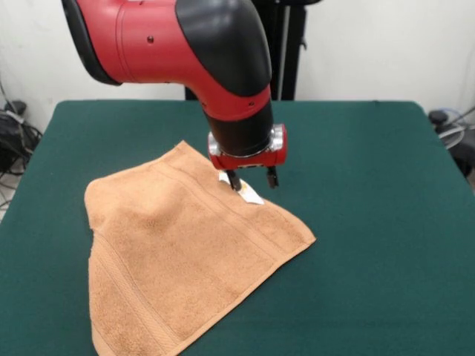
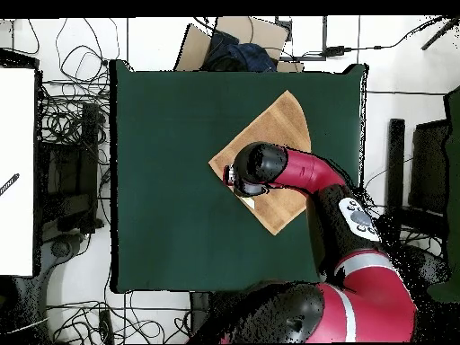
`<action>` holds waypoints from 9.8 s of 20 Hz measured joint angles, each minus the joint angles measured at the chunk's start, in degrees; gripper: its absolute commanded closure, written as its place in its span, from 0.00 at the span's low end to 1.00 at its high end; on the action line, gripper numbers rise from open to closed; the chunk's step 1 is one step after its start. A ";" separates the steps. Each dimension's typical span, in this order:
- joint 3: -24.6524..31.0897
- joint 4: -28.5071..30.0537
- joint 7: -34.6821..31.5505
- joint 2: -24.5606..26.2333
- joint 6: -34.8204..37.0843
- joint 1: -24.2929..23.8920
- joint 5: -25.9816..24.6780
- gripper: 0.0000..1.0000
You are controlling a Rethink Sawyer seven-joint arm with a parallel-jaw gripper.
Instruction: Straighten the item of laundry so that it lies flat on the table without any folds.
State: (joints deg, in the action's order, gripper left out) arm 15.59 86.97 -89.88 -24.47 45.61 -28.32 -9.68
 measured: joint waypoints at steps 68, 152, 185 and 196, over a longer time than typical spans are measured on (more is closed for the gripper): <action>-2.67 -5.77 0.00 4.48 -0.75 4.35 -1.21 0.00; -4.82 -6.64 0.00 4.61 -0.98 6.00 -1.28 0.00; -4.81 -6.65 0.00 6.25 -4.25 5.77 -1.24 0.00; -4.81 -6.65 0.00 6.25 -4.25 5.77 -1.24 0.00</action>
State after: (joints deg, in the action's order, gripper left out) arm 10.78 80.32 -89.88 -18.22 41.36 -22.55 -10.92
